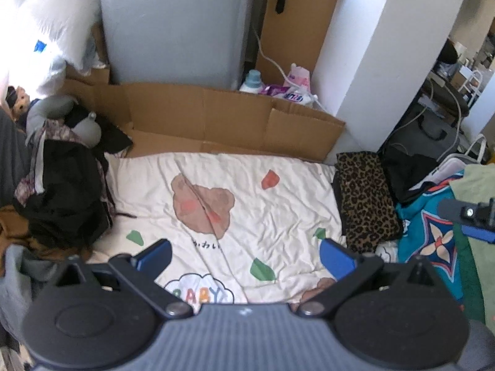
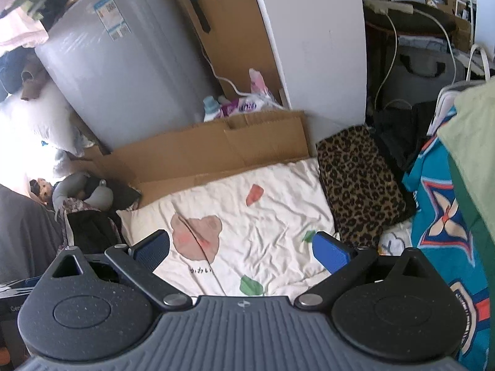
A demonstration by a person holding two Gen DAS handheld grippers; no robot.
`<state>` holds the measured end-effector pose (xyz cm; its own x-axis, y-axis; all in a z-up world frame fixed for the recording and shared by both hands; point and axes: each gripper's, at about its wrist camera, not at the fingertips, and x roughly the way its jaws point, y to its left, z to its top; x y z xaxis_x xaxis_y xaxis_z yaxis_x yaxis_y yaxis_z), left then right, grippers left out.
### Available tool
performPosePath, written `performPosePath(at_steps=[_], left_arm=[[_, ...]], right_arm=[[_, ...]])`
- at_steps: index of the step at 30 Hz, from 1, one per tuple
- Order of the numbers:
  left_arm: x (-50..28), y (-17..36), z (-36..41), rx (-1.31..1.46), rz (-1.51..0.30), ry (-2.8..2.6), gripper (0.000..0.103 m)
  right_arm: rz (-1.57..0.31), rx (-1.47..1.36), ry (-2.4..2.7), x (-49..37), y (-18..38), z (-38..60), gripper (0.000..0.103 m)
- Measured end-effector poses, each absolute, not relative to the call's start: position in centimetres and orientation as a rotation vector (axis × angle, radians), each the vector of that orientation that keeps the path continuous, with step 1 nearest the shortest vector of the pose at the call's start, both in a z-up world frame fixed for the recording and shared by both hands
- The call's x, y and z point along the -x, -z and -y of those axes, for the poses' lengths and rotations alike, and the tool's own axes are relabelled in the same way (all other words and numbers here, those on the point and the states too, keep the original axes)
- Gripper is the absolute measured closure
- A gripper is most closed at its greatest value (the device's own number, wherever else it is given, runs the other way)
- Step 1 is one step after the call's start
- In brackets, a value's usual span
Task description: Fold clothes
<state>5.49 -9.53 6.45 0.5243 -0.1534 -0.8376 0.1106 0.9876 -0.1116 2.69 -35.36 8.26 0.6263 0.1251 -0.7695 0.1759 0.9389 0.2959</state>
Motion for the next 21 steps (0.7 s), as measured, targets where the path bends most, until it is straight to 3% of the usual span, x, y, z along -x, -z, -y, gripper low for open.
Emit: performPosePath(at_steps=[21], left_arm=[[-3.7, -3.1, 12.1, 0.022, -1.01, 0.108, 0.0]], right_arm=[[-0.956, -0.307, 0.054, -1.3, -5.1, 35.8, 0.001]])
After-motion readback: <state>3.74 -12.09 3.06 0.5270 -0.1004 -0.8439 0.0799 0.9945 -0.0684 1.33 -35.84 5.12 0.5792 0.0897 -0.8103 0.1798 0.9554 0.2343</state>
